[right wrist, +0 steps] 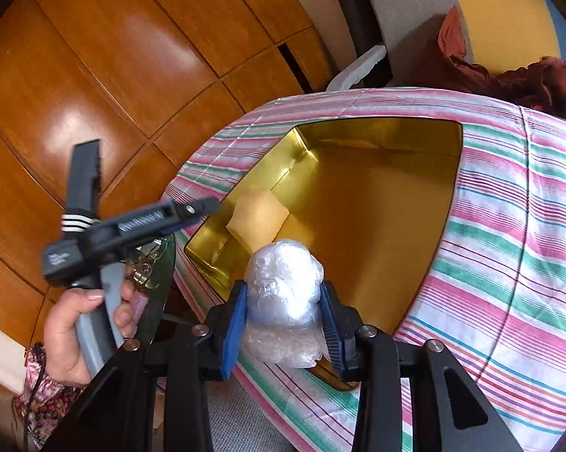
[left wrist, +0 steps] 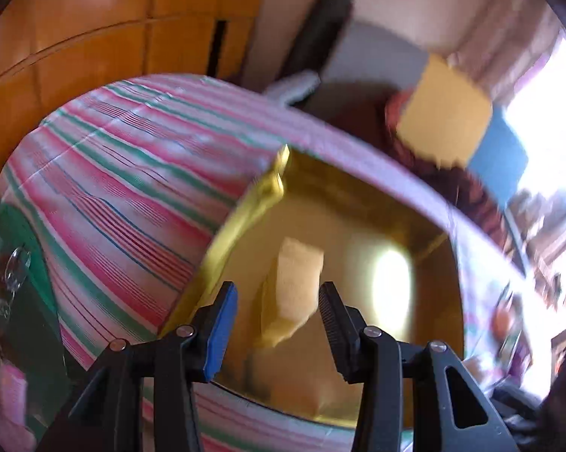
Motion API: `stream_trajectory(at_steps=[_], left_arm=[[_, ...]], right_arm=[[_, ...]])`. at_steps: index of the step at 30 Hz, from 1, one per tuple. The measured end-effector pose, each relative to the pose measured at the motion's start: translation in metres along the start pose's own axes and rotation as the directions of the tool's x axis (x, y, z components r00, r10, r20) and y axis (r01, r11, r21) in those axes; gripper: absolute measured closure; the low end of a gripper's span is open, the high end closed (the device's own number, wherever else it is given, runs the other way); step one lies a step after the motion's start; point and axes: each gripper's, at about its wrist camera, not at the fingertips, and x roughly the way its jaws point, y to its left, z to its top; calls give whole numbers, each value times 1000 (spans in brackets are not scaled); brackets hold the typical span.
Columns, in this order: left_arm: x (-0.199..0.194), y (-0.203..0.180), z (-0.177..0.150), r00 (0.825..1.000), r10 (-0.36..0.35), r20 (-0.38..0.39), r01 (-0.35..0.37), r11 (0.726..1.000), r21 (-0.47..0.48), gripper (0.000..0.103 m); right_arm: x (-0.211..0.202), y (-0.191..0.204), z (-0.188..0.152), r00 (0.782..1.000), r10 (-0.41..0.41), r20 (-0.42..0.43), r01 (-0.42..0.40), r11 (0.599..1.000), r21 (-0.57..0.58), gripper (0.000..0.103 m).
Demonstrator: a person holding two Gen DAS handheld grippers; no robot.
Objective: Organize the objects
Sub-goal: 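Carry the yellow sponge and wrapped ball into the gold tray and release both, then return both tools to the items and grasp a purple sachet with the right tool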
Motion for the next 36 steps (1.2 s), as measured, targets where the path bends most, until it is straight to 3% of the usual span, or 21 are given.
stream_trajectory(at_steps=[7, 13, 15, 16, 17, 19, 28, 36], left_arm=[[-22, 10, 8, 993, -17, 119, 30, 993, -114, 57], [-35, 10, 11, 986, -38, 164, 59, 990, -128, 57], [-34, 11, 13, 987, -43, 157, 64, 989, -130, 57], [-33, 11, 14, 988, -44, 151, 64, 989, -131, 57], [-34, 11, 13, 988, -41, 146, 61, 989, -133, 57], [-34, 12, 12, 990, -37, 138, 57, 988, -144, 57], [-33, 9, 5, 988, -53, 145, 75, 985, -156, 57], [-31, -23, -4, 984, -126, 123, 131, 991, -33, 57]], right_arm=[[47, 15, 13, 998, -39, -57, 37, 999, -34, 63], [88, 25, 21, 990, -76, -120, 73, 997, -30, 63], [97, 25, 22, 989, -69, -134, 69, 998, -8, 61], [100, 25, 22, 989, -61, -136, 62, 998, 0, 52], [100, 26, 22, 990, -63, -129, 63, 998, 1, 39], [90, 27, 19, 994, -69, -86, 69, 998, -8, 32], [45, 24, 16, 993, -121, 19, 121, 992, -33, 31], [-4, 29, 9, 972, -204, 115, 216, 971, -103, 31]])
